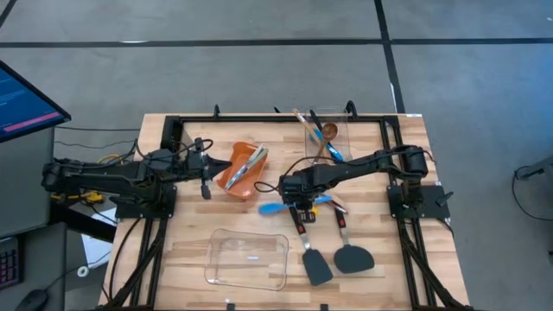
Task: Pick & Place Kitchen Items
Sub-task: Put the blue serving spoon into the top transparent bin
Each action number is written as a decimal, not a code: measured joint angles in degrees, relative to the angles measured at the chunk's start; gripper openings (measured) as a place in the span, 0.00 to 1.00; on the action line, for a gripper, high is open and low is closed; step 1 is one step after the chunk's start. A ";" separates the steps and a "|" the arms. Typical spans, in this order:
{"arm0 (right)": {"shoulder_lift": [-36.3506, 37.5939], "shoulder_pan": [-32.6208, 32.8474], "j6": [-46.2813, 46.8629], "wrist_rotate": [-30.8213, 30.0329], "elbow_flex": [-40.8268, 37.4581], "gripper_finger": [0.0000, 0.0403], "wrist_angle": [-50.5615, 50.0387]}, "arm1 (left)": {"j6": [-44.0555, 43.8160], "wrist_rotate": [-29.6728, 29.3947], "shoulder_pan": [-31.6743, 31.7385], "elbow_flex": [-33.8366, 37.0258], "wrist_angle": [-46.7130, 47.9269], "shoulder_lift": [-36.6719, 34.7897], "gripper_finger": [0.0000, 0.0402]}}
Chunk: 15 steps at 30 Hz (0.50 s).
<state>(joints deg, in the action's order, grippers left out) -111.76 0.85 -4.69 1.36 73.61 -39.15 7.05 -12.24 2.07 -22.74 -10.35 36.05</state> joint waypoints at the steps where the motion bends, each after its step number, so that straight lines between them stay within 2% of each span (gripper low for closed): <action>1: 0.04 0.00 0.02 0.01 0.03 0.10 -0.13 | 0.00 -0.01 0.00 0.00 0.02 0.02 0.01; 15: -0.05 -0.10 1.48 -0.29 4.40 0.09 -5.48 | 0.00 -0.23 0.00 0.00 0.02 0.00 0.01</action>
<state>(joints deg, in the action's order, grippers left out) -111.81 0.75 -3.21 1.06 78.01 -44.64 7.05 -12.47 2.07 -22.74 -10.33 36.05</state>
